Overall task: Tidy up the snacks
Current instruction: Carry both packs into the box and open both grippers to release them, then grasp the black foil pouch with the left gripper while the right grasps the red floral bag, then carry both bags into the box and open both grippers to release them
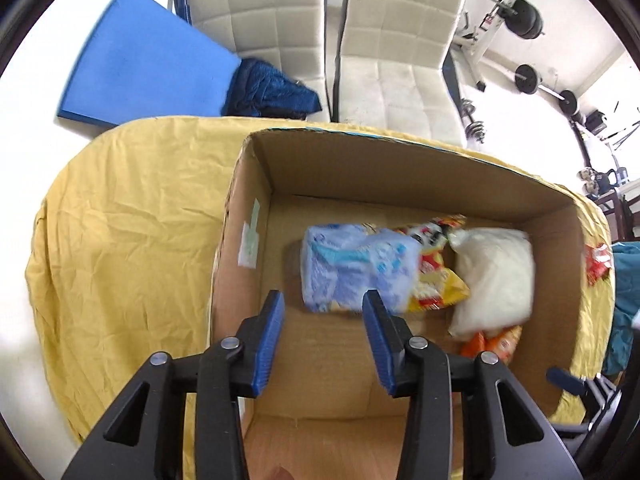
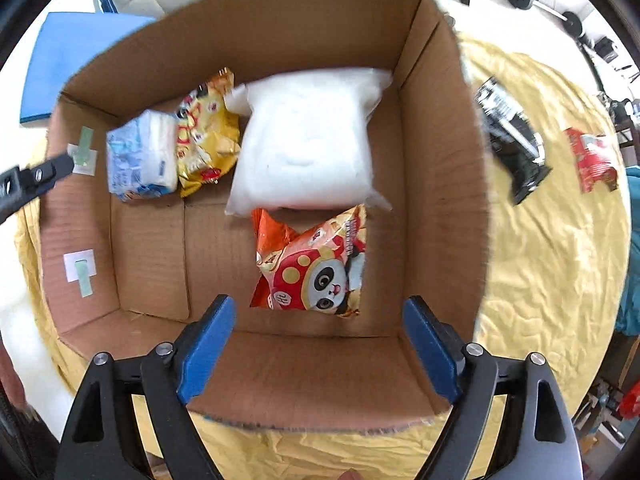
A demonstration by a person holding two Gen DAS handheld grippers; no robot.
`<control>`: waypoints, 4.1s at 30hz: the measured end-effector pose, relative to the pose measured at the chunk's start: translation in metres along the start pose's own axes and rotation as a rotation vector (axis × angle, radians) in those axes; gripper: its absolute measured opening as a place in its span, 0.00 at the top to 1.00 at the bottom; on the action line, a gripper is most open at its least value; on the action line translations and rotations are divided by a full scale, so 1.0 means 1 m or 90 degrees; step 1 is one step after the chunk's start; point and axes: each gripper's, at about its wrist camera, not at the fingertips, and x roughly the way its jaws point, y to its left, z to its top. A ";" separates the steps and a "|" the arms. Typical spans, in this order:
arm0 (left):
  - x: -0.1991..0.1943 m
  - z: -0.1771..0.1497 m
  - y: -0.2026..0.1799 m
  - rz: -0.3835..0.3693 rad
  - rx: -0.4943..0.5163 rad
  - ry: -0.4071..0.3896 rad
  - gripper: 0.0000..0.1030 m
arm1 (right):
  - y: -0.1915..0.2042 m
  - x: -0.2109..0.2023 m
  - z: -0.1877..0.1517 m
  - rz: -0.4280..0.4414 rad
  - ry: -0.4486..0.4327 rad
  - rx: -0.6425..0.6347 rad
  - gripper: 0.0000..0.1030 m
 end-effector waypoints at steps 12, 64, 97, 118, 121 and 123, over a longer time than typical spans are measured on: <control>-0.067 -0.053 -0.017 -0.026 0.013 -0.068 0.06 | -0.004 -0.069 -0.030 -0.020 -0.097 -0.010 0.00; 0.004 -0.003 -0.325 -0.111 0.034 0.074 0.05 | -0.416 -0.085 0.021 0.105 -0.063 0.365 0.00; 0.193 0.047 -0.376 -0.019 -0.058 0.278 0.05 | -0.410 0.055 0.128 -0.020 0.179 0.106 0.48; 0.163 -0.042 -0.417 -0.006 0.202 0.209 0.46 | -0.359 0.073 0.045 -0.068 0.190 0.014 0.51; 0.167 -0.044 -0.417 -0.005 0.198 0.204 0.46 | -0.355 0.074 0.040 -0.075 0.172 0.029 0.51; 0.168 -0.042 -0.417 0.000 0.197 0.203 0.45 | -0.355 0.073 0.044 -0.073 0.165 0.048 0.51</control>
